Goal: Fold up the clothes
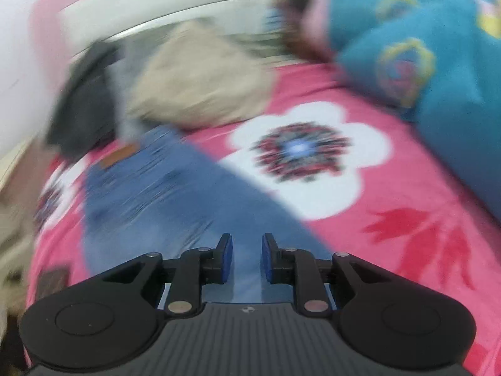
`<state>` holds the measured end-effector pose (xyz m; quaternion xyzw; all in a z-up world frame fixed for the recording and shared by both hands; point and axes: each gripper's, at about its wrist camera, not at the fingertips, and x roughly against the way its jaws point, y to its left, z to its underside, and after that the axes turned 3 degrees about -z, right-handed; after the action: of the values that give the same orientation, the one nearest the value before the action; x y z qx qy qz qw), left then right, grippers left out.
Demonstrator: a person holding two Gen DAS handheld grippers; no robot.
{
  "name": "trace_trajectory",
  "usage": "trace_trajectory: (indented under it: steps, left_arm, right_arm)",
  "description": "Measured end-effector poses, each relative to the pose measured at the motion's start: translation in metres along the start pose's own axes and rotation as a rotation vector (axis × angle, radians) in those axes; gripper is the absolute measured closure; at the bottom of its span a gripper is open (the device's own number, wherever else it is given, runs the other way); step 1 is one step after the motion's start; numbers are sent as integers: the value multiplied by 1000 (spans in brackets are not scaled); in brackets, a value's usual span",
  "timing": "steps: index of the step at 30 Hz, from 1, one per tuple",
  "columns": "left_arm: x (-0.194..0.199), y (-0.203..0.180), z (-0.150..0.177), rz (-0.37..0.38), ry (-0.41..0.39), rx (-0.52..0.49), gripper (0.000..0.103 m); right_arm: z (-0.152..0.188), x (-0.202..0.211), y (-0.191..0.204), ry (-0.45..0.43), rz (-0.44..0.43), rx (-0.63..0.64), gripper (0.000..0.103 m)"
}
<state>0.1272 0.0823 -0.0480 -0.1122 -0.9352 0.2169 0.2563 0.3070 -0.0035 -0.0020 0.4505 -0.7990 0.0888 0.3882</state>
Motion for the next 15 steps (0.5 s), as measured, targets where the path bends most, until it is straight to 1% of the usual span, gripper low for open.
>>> trace_trajectory:
  steps: [2, 3, 7, 8, 10, 11, 13, 15]
  left_arm:
    - [1, 3, 0, 12, 3, 17, 51]
    - [2, 4, 0, 16, 3, 22, 51]
    - [5, 6, 1, 31, -1, 35, 50]
    - [6, 7, 1, 39, -4, 40, 48]
    - [10, 8, 1, 48, -13, 45, 47]
    - [12, 8, 1, 48, -20, 44, 47]
    - [14, 8, 2, 50, -21, 32, 47]
    - [16, 8, 3, 47, -17, 19, 47]
  right_arm:
    - [12, -13, 7, 62, -27, 34, 81]
    - [14, -15, 9, 74, -29, 41, 81]
    - [14, -10, 16, 56, 1, 37, 81]
    - [13, -2, 18, 38, -7, 39, 81]
    - [14, 20, 20, -6, -42, 49, 81]
    - [17, 25, 22, -2, -51, 56, 81]
    - [25, 21, 25, 44, -55, 78, 81]
    - [39, 1, 26, 130, -64, 73, 81]
